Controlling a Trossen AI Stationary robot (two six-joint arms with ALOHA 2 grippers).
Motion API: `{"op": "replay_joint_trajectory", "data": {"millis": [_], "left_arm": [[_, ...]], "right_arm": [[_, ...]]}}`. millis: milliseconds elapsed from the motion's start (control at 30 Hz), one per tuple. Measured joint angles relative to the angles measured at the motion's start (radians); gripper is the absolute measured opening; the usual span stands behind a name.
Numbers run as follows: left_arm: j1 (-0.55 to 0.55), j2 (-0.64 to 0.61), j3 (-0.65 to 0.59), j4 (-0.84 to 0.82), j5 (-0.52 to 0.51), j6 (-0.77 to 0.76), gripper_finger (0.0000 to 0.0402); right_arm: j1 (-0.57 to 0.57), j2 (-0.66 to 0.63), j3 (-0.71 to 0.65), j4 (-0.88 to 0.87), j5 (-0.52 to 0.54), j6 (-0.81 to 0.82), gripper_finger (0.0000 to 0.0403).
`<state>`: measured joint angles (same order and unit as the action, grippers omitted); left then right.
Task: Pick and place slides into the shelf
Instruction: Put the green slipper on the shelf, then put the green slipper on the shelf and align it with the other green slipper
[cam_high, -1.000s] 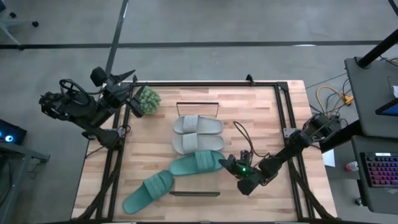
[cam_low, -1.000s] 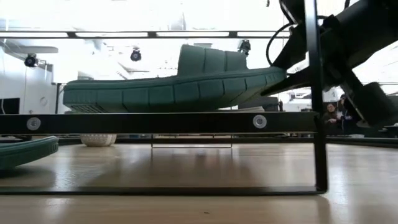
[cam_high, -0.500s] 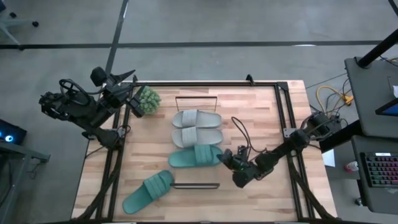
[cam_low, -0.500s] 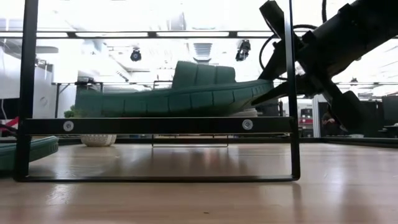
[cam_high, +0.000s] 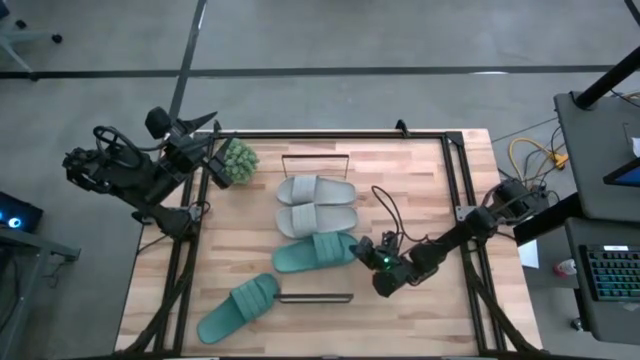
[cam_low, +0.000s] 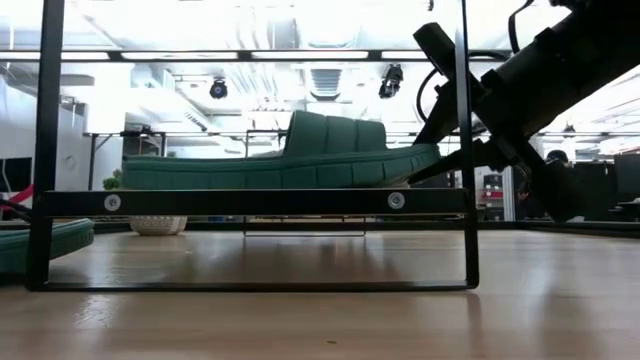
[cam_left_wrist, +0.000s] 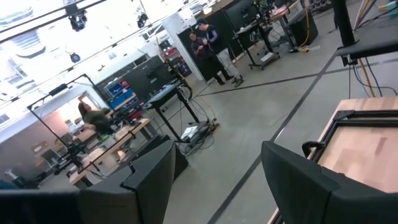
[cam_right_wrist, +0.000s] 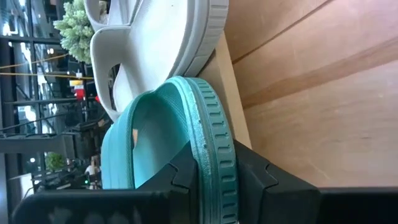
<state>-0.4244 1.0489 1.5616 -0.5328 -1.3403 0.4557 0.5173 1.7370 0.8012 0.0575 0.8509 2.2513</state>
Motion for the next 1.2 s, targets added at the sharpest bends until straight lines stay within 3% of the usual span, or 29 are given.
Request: {"op": "replay_joint_trajectory", "data": {"millis": [267,1200], "left_arm": [[0.000,0.000,0.000,0.002,0.000,-0.002,0.0224],[0.000,0.004,-0.014,0.002,0.000,-0.004,0.0224]], "right_arm": [[-0.010,0.000,-0.001,0.007,-0.021,-0.027,0.0067],[-0.014,0.000,-0.007,-0.010,-0.077,-0.038,0.0182]]}}
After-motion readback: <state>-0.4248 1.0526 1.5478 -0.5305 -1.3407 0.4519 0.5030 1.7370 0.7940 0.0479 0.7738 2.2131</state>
